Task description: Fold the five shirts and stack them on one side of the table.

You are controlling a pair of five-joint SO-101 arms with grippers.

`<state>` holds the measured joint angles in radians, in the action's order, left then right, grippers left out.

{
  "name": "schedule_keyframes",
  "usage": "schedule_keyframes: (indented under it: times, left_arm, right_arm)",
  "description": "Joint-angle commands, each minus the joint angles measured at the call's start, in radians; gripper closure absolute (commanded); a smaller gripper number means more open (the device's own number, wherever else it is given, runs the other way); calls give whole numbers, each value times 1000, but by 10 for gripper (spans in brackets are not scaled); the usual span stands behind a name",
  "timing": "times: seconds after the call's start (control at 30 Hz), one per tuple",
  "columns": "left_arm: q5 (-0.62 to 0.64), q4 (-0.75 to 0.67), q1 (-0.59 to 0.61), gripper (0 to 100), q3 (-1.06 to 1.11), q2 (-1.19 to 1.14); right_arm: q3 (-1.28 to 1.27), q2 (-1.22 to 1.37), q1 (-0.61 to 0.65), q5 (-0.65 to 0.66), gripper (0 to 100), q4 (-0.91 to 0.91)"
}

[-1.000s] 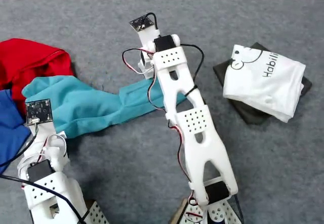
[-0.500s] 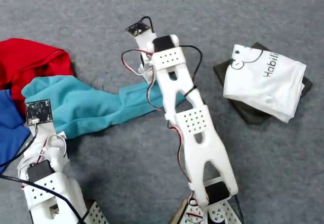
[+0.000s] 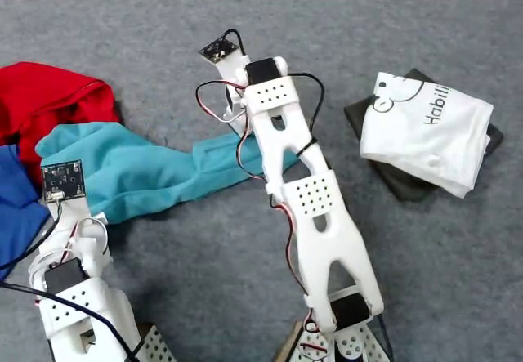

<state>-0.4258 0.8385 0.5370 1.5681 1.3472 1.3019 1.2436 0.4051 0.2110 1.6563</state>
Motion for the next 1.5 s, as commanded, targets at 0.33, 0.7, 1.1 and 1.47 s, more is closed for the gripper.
schedule_keyframes:
  times: [0.33,0.7,1.1,1.47]
  left_arm:
    - [8,-17,11,982,-3,13]
    - [12,-12,11,982,-12,13]
    - [176,307,-71,982,-620,4]
    - [281,511,-94,982,-1255,-420]
  right_arm:
    - [39,-21,16,-106,995,12]
    - [278,-140,5,-183,995,127]
    - [309,-561,-35,-230,995,130]
    - [309,-1127,-136,-222,995,124]
